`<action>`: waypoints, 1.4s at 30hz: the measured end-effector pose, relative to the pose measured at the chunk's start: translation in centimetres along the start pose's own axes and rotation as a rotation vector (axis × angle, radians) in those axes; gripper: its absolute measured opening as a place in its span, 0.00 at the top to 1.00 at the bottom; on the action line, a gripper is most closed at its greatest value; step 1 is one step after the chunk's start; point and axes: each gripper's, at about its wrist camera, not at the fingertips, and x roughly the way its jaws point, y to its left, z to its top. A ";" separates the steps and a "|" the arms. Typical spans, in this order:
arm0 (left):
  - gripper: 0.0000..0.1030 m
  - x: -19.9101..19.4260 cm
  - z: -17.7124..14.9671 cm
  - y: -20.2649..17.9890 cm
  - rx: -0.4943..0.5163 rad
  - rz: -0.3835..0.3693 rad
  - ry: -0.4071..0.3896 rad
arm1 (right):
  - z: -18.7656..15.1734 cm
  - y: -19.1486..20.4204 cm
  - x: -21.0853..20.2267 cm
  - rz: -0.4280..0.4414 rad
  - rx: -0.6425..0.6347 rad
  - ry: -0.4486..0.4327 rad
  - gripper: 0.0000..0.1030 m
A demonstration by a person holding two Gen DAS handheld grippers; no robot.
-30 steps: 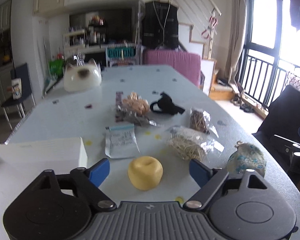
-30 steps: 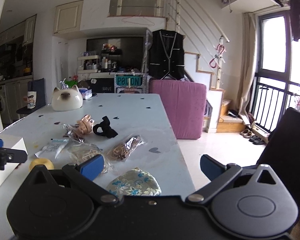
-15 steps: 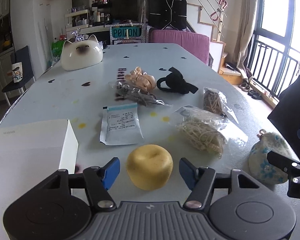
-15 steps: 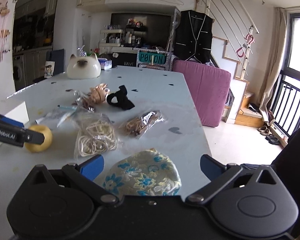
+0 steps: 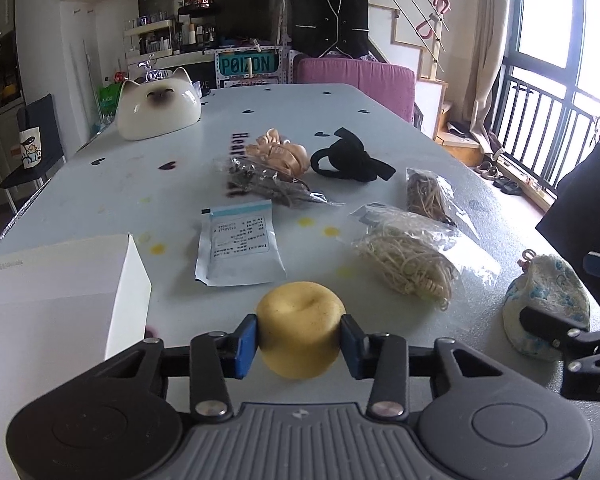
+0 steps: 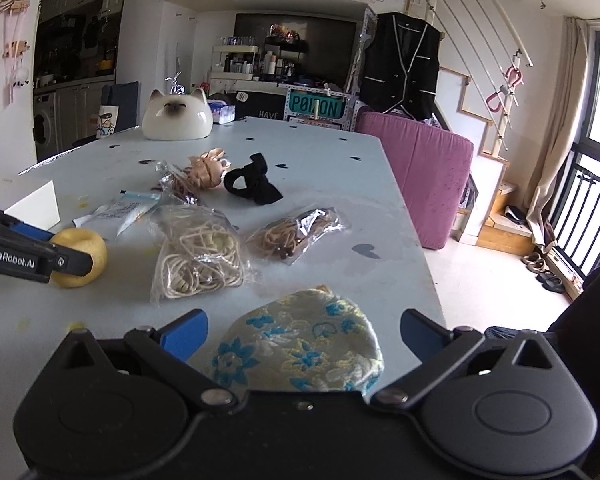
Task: Organize soft objects
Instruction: 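Grasp the yellow sponge ball with the left gripper while the right grasps the floral pouch, then carry the yellow ball and floral pouch together over the white box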
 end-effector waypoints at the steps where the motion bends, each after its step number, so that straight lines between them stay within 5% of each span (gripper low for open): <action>1: 0.60 -0.1 0.0 0.0 -0.001 -0.002 -0.001 | 0.0 0.1 0.1 0.003 -0.004 0.004 0.00; 9: 0.66 -0.8 -0.2 0.0 -0.016 -0.039 0.012 | -0.4 0.8 0.8 0.016 -0.032 0.030 0.02; 22: 0.67 -3.4 -1.0 -0.5 -0.022 -0.091 0.012 | -0.7 1.0 -0.3 -0.024 -0.030 0.034 0.51; 42: 0.67 -12.6 -1.8 3.4 -0.065 -0.112 -0.159 | 2.2 3.1 -9.0 0.036 0.114 -0.119 0.53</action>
